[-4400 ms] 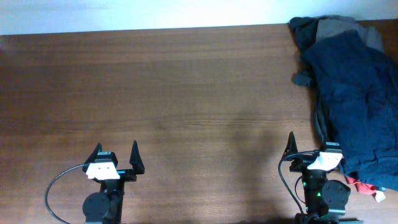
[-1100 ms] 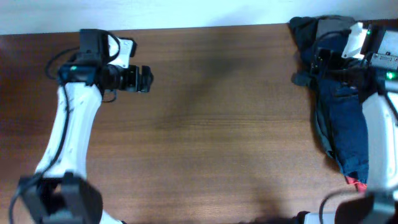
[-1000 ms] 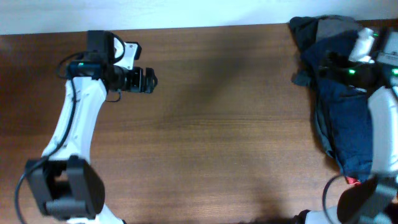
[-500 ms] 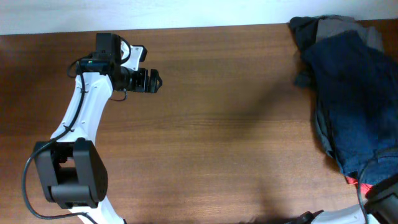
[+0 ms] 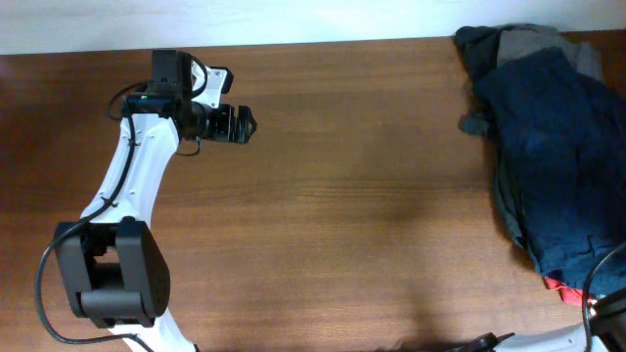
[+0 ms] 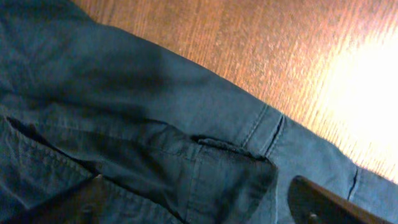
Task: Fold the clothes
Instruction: 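Grasp the navy shorts with the right gripper and drag them to table center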
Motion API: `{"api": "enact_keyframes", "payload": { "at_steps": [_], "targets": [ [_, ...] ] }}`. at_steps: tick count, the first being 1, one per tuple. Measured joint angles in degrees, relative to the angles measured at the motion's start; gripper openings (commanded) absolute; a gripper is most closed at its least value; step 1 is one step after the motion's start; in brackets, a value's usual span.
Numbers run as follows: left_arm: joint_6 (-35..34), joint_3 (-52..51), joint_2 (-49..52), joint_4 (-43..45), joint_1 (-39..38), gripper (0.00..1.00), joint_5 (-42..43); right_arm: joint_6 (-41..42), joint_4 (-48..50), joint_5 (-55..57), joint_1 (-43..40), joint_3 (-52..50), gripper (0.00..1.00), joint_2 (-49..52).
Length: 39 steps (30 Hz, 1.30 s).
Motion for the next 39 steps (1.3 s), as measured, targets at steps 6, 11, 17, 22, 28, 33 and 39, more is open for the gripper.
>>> {"api": "enact_keyframes", "payload": {
  "at_steps": [6, 11, 17, 22, 28, 33, 39],
  "targets": [
    [1.0, 0.0, 0.0, -0.2, 0.0, 0.99, 0.0, -1.4, 0.3, -0.2, 0.0, -0.9, 0.79, 0.6],
    [1.2, 0.0, 0.0, -0.2, 0.0, 0.99, 0.0, -1.6, 0.5, 0.3, 0.0, -2.3, 0.65, 3.6],
    [1.2, 0.0, 0.0, -0.2, 0.0, 0.97, 0.0, -1.9, 1.6, -0.4, 0.2, -2.3, 0.04, 3.8],
    [1.3, 0.2, 0.0, 0.5, 0.1, 0.89, 0.0, -2.6, 2.3, -8.1, 0.6, -2.2, 0.04, 3.8],
    [-0.2, 6.5, 0.2, -3.7, 2.4, 0.82, 0.0, -4.4, 0.2, -21.4, 7.9, 0.6, 0.04, -0.9],
    [-0.4, 15.5, 0.2, -8.9, 5.5, 0.82, 0.1, -4.8, 0.0, -26.3, 22.1, 3.1, 0.04, -8.8],
    [-0.4, 22.8, 0.2, -12.1, 8.6, 0.82, 0.4, 0.4, 13.4, -25.1, 57.1, 5.4, 0.04, -13.1]
  ]
}}
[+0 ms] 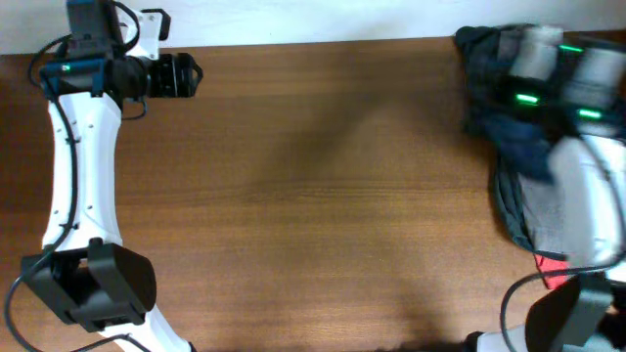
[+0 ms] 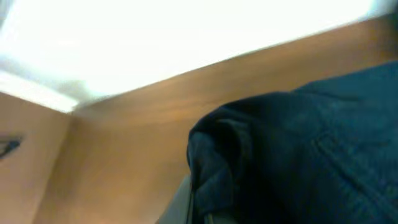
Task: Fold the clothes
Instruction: 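Grasp the navy shorts with the right gripper and drag them to table center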
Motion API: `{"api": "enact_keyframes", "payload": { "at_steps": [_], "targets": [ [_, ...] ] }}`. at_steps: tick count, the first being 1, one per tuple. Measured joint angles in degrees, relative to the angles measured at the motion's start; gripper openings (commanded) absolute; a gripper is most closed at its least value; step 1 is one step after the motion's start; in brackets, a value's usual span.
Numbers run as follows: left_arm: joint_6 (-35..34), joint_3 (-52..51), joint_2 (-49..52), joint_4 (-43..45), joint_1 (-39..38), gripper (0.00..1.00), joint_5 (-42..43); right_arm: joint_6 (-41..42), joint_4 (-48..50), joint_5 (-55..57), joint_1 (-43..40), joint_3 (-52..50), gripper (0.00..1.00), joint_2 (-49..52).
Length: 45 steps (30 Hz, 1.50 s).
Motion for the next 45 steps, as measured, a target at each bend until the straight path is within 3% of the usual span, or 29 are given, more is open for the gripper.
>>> {"api": "enact_keyframes", "payload": {
  "at_steps": [3, 7, 11, 16, 19, 22, 23, 27, 30, 36, 40, 45],
  "targets": [
    [0.0, 0.1, 0.0, -0.8, 0.9, 0.82, 0.0, 3.2, 5.2, 4.5, 15.7, 0.0, 0.04, 1.5],
    [0.0, 0.1, 0.0, -1.2, 2.3, 0.82, 0.0, 5.9, 10.9, 10.0, 28.4, 0.0, 0.04, 4.7],
    [0.0, 0.1, 0.0, -1.3, 4.4, 0.82, 0.0, 7.4, 13.1, 12.6, 35.8, 0.0, 0.04, 8.3],
    [0.0, 0.1, 0.0, -1.4, 6.4, 0.82, 0.0, 8.1, 13.0, 13.5, 38.4, 0.0, 0.06, 9.6],
    [0.0, 0.1, 0.0, -1.4, 6.5, 0.82, 0.0, 8.3, 12.9, 13.4, 38.6, 0.0, 0.39, 9.6],
    [0.0, 0.1, 0.0, -1.4, 6.4, 0.83, 0.0, 8.7, 12.7, 12.5, 38.6, 0.0, 0.88, 9.6],
    [0.0, 0.1, 0.0, -1.4, 6.4, 0.83, 0.1, 8.3, 11.7, 12.1, 38.6, 0.0, 1.00, 9.6],
    [0.0, 0.1, 0.0, -1.6, 6.4, 0.82, 0.9, 4.2, -7.2, 16.2, 38.2, 4.5, 0.99, 9.4],
    [0.0, 0.1, 0.0, -1.9, 6.2, 0.82, 2.1, 1.3, -15.6, 24.2, 36.9, 7.4, 0.99, 9.1],
    [0.7, -0.1, 0.1, -5.6, 1.7, 0.82, 2.9, -3.6, -15.9, 31.8, 30.2, 8.8, 1.00, 8.7],
    [2.1, -0.2, 3.0, -10.4, -3.9, 0.68, 3.6, -8.2, -15.5, 32.0, 26.7, 8.9, 0.89, 8.7],
    [3.3, -0.9, 11.4, -16.9, -7.7, 0.59, 3.7, -12.6, -15.3, 31.5, 26.5, 9.0, 0.89, 12.2]
  ]
}}
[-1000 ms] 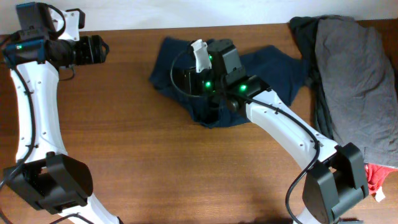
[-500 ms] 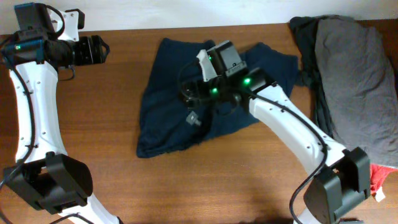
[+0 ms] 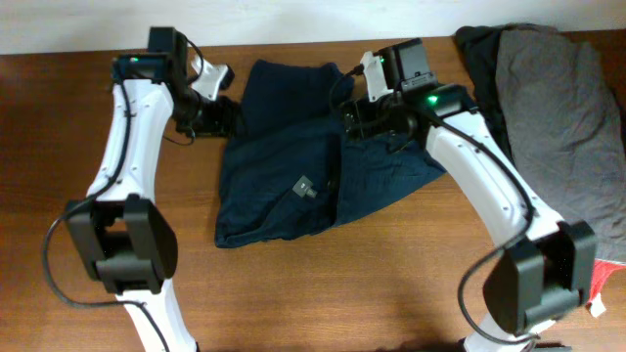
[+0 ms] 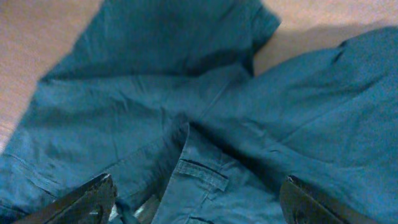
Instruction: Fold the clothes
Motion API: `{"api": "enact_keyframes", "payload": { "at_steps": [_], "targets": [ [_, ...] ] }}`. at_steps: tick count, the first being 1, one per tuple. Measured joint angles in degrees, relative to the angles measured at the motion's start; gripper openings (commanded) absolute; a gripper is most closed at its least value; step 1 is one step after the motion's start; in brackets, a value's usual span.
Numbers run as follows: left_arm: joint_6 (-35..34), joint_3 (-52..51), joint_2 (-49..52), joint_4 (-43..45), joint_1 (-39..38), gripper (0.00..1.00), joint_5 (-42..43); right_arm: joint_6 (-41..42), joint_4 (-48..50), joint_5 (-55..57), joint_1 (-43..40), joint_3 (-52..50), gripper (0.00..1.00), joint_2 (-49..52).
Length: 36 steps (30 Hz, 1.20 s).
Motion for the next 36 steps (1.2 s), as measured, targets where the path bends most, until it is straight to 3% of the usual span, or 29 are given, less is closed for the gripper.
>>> {"api": "enact_keyframes", "payload": {
  "at_steps": [4, 6, 8, 10, 12, 13, 15, 21, 28, 36],
  "targets": [
    [0.1, -0.4, 1.3, -2.2, 2.0, 0.61, 0.0, -1.5, 0.1, -2.1, 0.0, 0.1, 0.88, 5.8],
    [0.2, -0.4, 1.3, -2.8, 3.7, 0.68, 0.2, -2.9, 0.0, -3.4, 0.0, 0.1, 0.86, 8.9],
    [0.2, -0.4, 1.3, -3.6, 5.6, 0.75, 0.4, -4.0, 0.0, -4.5, 0.0, 0.1, 0.79, 11.2],
    [0.2, -0.4, 1.3, -4.0, 7.2, 0.76, 0.4, -5.2, -0.1, -5.6, 0.0, 0.1, 0.71, 13.0],
    [0.2, -0.4, 1.3, -4.1, 7.2, 0.76, 0.4, -6.0, -0.1, -5.7, 0.0, 0.1, 0.54, 13.2],
    [0.2, -0.4, 1.3, -4.1, 6.9, 0.76, 0.4, -6.4, -0.1, -5.7, 0.0, 0.1, 0.25, 13.2],
    [0.2, -0.4, 1.3, -4.1, 6.2, 0.76, 0.7, -7.3, -0.4, -5.0, 0.0, 0.1, 0.07, 13.2],
    [0.2, -0.4, 1.3, -4.8, 5.9, 0.76, 0.9, -5.6, -6.2, -1.6, -0.3, 0.3, 0.04, 13.2],
    [0.2, -0.4, 1.3, -13.5, 5.9, 0.76, 1.1, -0.3, -22.1, -2.3, -4.1, 2.0, 0.04, 11.5],
    [0.2, -0.4, 1.3, -12.5, 3.3, 0.76, 0.8, 2.1, -38.4, -3.8, -6.9, 2.6, 0.04, 3.6]
  ]
}}
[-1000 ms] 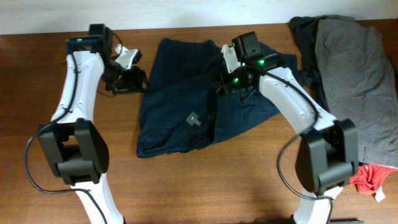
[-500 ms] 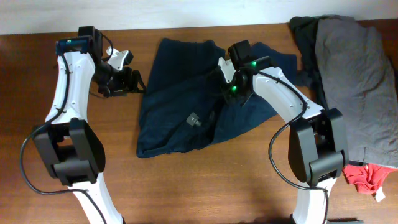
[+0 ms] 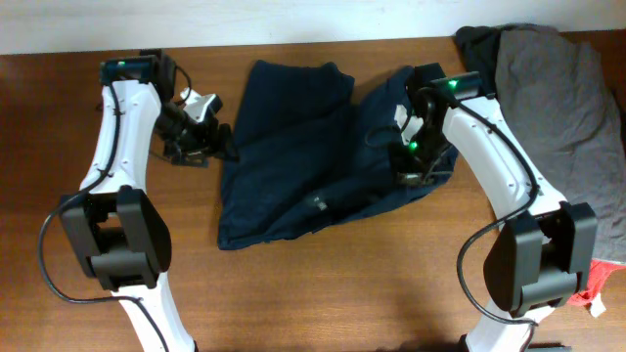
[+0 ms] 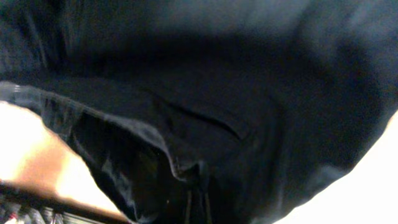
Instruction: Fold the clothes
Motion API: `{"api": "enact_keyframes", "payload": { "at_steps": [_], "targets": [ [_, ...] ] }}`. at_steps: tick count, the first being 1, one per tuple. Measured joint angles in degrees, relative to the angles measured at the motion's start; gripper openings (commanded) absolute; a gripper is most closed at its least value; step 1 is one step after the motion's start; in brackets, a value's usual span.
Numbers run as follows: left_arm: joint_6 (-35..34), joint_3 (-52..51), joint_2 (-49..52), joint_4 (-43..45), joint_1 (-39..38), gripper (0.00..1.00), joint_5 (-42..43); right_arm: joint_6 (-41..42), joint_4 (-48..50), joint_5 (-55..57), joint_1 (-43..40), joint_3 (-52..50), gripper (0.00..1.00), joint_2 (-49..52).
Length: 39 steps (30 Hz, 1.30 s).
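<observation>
A navy pair of shorts (image 3: 293, 147) lies spread in the middle of the table, its right leg (image 3: 377, 117) rumpled. My right gripper (image 3: 409, 166) sits low on that leg's outer edge. In the right wrist view the right gripper (image 4: 198, 205) is shut on a fold of the dark cloth (image 4: 205, 93), which fills the frame. My left gripper (image 3: 217, 145) is at the shorts' left edge, touching or almost touching it. Whether its fingers are open or shut does not show from overhead.
A pile of clothes lies at the table's right edge, with a grey garment (image 3: 558, 98) on top and a red piece (image 3: 590, 290) at the front. The wall runs along the table's back edge (image 3: 323, 39).
My right gripper was open above the shorts' upper middle; it is now further front and right, shut on the right leg's edge. My left gripper has moved a little frontward along the left edge.
At first the navy shorts lay on the pile at the right, under my right gripper, and the table's middle was bare. Then the right arm was over the pile with navy cloth. Later the shorts lay spread mid-table between both grippers, and now the right one holds them.
</observation>
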Motion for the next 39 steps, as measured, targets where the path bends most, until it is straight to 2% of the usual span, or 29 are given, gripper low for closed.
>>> {"api": "enact_keyframes", "payload": {
  "at_steps": [7, 12, 16, 21, 24, 25, 27, 33, 35, 36, 37, 38, 39],
  "targets": [
    [0.0, 0.0, 0.0, 6.3, -0.9, 0.76, -0.2, 0.2, -9.5, -0.2, 0.4, -0.7, 0.04, -0.1],
    [0.0, 0.0, 0.0, 11.4, -0.9, 0.77, -0.5, 3.9, -10.8, -0.2, 4.0, -6.1, 0.04, -0.1],
    [0.0, 0.0, 0.0, 14.3, -0.9, 0.76, -0.7, 8.2, -7.0, -0.1, 7.8, -12.7, 0.21, -0.2],
    [0.0, 0.0, 0.0, 17.9, -0.9, 0.77, -0.7, 13.8, -1.2, -0.1, 10.8, -14.6, 0.33, -0.9],
    [0.0, 0.0, 0.0, 19.1, -0.9, 0.77, -0.7, 15.7, 0.8, -0.1, 11.1, -13.0, 0.61, -4.6],
    [0.0, 0.0, 0.0, 19.2, -0.9, 0.77, -0.7, 15.7, 1.3, 0.1, 11.1, -12.2, 0.65, -6.0],
    [0.0, 0.0, 0.0, 19.3, -0.9, 0.77, -0.7, 16.4, 3.1, 0.9, 11.1, -9.9, 0.68, -10.7],
    [0.0, 0.0, 0.0, 17.3, -0.9, 0.75, -0.7, 15.1, 8.2, 3.4, 11.1, -6.3, 0.69, -21.7],
    [0.0, 0.0, 0.0, 15.6, -1.1, 0.69, -0.7, 14.9, 8.7, 5.5, 11.1, -6.1, 0.69, -22.9],
    [-0.1, 0.0, 0.1, 14.3, -1.2, 0.62, -0.6, 14.9, 9.0, 6.6, 11.0, -6.1, 0.69, -22.9],
    [0.0, 0.0, 0.2, 13.2, -1.4, 0.40, -0.6, 14.9, 9.5, 7.8, 10.8, -6.1, 0.69, -22.6],
    [0.0, 0.0, 0.5, 11.9, -1.7, 0.24, -0.3, 14.9, 10.0, 8.8, 10.6, -6.1, 0.66, -22.1],
    [-0.2, 0.0, 0.9, 11.0, -2.1, 0.14, 0.0, 14.9, 10.8, 9.5, 10.1, -6.1, 0.57, -21.7]
  ]
}}
